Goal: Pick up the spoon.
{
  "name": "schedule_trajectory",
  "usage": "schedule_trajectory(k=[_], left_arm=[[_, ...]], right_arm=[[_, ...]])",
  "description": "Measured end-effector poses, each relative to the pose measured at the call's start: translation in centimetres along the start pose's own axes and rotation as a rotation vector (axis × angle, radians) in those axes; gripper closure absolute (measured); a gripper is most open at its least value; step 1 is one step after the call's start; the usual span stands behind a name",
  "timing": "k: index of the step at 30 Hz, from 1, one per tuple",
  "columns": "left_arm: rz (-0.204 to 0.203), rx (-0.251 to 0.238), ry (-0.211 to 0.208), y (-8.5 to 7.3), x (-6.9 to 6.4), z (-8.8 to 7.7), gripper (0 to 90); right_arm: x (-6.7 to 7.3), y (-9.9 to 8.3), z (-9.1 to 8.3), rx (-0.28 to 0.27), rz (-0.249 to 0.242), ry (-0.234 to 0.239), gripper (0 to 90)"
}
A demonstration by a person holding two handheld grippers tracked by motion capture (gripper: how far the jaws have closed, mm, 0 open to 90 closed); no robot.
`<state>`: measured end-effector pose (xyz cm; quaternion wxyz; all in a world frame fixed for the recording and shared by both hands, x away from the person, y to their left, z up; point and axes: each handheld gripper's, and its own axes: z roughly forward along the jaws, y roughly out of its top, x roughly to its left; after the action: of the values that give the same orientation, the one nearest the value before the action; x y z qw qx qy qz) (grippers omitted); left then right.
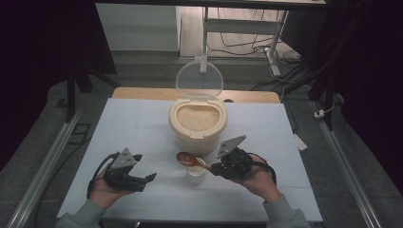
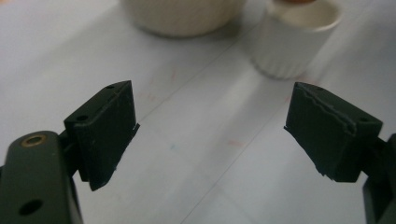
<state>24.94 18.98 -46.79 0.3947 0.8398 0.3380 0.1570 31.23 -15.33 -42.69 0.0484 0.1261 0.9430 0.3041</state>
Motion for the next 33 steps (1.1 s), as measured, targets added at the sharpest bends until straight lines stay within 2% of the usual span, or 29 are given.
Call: schedule_trajectory(k=[6,12,20,25,28,33], left_arm=[[0.079,0.010,-0.066,2.6,-1.4,0.5,16.6],[0.170,0.030,-0.108,5.1,-3.1,1.4,16.6],[0.284,0.056,-0.109,8.3,-5.2,3.4,18.4],[0.414,0.092,-0.084,9.7,-7.2,5.0,22.9],[0.475,0.111,-0.078,10.1,-8.0,5.8,27.2],[0.518,0.144,-0.081,10.3,-8.3,6.8,36.2]], right_arm=[[0.2,0.2,0.3,0.005,-0.008,0.006,79.5],[0.4,0.4,0.4,0.002,-0.020,0.010,79.5],[0.6,0.5,0.3,-0.022,-0.034,0.020,79.5],[0.7,0.7,0.2,-0.031,-0.033,0.030,79.5],[0.7,0.7,0.2,-0.030,-0.037,0.036,79.5],[0.8,0.8,0.2,-0.039,-0.038,0.046,79.5]])
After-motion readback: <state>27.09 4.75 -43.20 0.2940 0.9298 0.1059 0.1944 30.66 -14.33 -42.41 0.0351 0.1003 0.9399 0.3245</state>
